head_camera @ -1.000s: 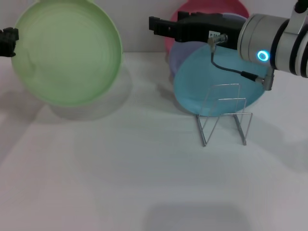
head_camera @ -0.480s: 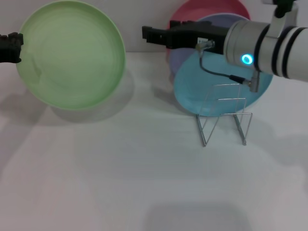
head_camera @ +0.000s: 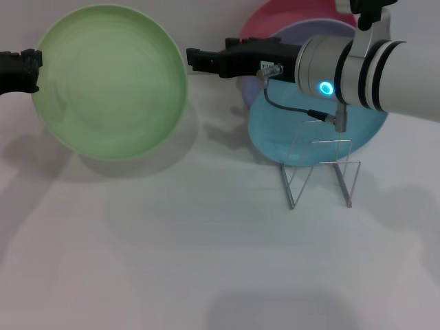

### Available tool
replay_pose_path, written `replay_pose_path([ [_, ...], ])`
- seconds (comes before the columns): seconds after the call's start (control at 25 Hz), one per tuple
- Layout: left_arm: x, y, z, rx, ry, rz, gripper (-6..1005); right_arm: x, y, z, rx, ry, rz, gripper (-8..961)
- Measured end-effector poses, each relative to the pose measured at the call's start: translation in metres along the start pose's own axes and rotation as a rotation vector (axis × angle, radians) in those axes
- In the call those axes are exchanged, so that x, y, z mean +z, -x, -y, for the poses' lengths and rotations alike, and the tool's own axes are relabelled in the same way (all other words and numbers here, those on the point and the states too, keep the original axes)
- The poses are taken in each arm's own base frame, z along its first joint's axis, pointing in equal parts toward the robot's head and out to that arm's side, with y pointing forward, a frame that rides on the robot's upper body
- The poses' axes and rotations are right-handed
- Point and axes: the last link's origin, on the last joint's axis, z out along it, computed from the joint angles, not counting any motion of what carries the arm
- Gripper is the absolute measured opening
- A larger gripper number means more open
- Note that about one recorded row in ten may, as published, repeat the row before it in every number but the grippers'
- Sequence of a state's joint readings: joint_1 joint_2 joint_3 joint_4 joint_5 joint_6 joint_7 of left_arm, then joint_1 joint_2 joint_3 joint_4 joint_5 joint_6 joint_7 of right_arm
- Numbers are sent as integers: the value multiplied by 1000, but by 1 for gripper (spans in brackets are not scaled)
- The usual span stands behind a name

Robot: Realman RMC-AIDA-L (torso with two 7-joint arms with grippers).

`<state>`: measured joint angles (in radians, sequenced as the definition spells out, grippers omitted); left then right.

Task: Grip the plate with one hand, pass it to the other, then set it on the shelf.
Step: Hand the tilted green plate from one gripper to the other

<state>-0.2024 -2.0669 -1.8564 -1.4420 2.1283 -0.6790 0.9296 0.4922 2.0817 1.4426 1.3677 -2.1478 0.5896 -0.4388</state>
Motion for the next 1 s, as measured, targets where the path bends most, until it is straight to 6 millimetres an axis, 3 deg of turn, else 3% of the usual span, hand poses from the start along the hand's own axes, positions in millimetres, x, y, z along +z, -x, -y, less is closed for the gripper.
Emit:
replay_pose_path([
  [0.36, 7, 3, -9, -1, 17, 4, 110, -10, 2, -1, -2, 1, 18, 773],
  [0.64, 13, -1, -18, 14, 38, -5, 114, -54, 11, 7, 10, -50, 118, 773],
  [1.0, 21, -7, -33, 35, 79, -9, 120, -62, -3, 13, 37, -73, 93, 774],
])
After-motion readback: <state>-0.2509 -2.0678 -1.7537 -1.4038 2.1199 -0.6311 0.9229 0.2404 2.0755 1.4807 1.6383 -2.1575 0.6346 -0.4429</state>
